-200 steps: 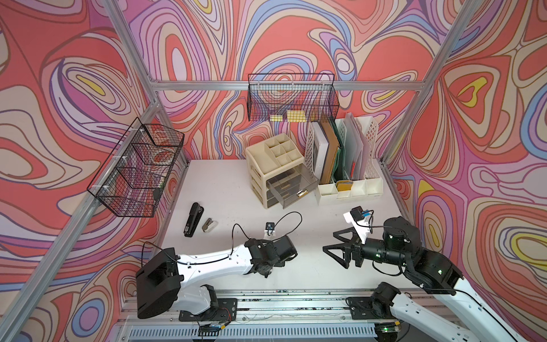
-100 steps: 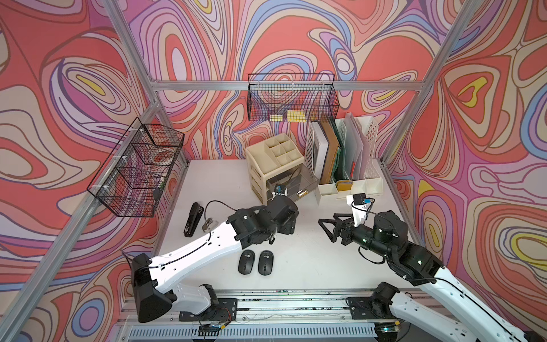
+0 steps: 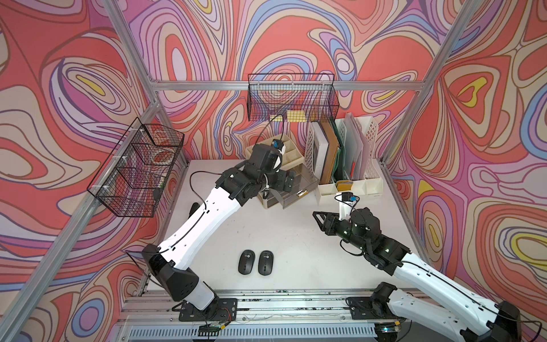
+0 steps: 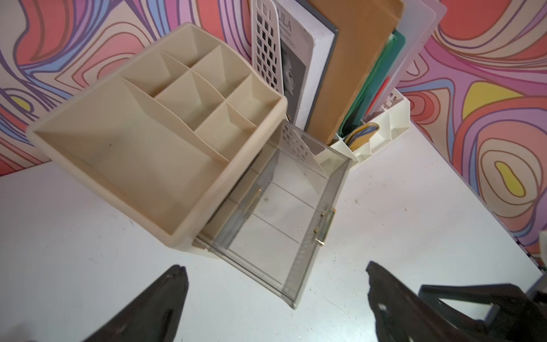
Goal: Take the mice out of the drawer
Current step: Place the mouse at the center of the board, then close the drawer in the storage box.
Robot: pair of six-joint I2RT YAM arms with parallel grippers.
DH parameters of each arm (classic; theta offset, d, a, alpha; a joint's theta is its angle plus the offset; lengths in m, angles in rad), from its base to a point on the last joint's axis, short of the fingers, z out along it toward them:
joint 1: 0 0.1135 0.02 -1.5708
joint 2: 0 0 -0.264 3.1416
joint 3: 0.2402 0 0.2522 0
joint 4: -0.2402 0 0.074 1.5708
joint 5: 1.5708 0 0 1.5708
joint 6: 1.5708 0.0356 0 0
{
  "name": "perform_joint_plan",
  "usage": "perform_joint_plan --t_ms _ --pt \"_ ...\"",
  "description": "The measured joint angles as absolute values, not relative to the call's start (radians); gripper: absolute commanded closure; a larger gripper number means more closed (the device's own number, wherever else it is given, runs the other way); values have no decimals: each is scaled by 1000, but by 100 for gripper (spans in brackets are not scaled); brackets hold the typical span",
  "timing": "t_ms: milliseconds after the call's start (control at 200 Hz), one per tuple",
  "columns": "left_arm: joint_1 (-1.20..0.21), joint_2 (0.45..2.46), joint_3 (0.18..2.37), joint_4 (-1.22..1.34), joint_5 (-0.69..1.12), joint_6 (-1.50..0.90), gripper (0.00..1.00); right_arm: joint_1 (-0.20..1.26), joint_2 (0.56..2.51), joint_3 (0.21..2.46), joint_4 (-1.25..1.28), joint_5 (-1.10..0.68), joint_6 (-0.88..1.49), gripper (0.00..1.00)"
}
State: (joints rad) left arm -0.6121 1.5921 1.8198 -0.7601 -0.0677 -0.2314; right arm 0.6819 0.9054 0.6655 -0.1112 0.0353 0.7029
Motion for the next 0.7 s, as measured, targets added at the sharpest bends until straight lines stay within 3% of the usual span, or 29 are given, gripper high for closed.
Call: perform_joint_plan --t_ms 175,696 --pt "-479 1650 1827 -730 -22 -187 1 682 970 665 -35 105 732 100" --pt "-345 1709 1824 -559 -46 -101 1 682 1273 754 99 142 738 100"
